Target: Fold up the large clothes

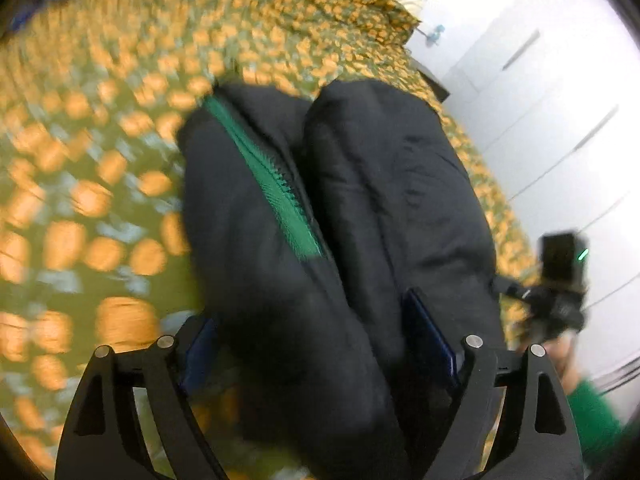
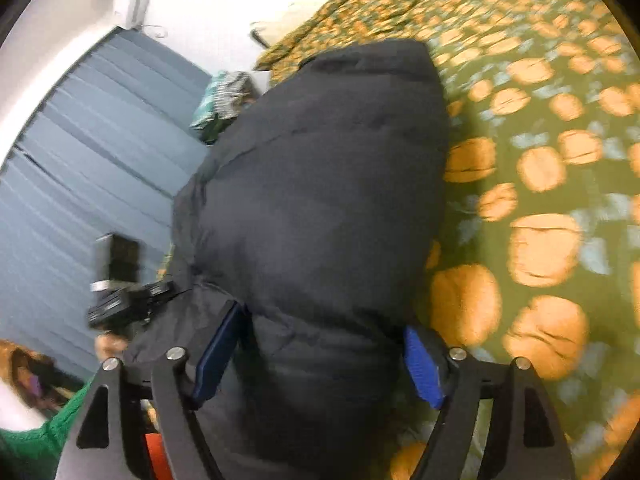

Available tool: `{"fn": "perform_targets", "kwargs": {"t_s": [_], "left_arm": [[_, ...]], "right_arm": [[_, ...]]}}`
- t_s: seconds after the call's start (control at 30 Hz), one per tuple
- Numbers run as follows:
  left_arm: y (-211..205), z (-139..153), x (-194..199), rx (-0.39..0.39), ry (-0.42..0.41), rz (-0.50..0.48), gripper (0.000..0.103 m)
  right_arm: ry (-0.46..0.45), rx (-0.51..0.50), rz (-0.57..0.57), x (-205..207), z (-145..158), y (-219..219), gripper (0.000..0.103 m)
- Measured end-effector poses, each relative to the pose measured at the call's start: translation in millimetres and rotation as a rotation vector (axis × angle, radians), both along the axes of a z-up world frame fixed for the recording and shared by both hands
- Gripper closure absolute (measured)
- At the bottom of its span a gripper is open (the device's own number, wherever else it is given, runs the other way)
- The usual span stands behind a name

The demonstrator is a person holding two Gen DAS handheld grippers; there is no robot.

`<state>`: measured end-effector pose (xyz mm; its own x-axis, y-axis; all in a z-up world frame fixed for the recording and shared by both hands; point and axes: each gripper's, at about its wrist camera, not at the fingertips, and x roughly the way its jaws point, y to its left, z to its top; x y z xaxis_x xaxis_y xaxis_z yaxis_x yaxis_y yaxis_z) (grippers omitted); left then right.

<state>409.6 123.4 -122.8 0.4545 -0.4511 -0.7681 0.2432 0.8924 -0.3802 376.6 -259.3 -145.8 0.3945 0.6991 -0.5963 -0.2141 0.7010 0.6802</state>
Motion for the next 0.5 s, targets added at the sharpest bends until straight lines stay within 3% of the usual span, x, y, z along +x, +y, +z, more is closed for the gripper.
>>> {"fn": "perform_targets", "kwargs": {"t_s": [0.1, 0.2, 0.37, 0.5], "left_arm": [[-5, 37, -40, 0.201, -0.136, 0.038, 0.008], [-17, 66, -85, 0.336, -0.253, 0.11, 0.002], [-33, 98, -148, 0.378, -0.349, 0.247, 0.001], [-43, 117, -193, 0.367, -0.353, 0.332, 0.001]], "right_arm": [[-0.054, -0.111, -0.04, -25, 33, -2, 0.02], [-0.136, -0.235, -0.046, -57, 70, 9, 0.02], [-0.253, -0.459, -0.068, -124, 126, 40, 0.02], [-0.297, -0.541, -0.109, -169, 154, 54, 0.02]]}}
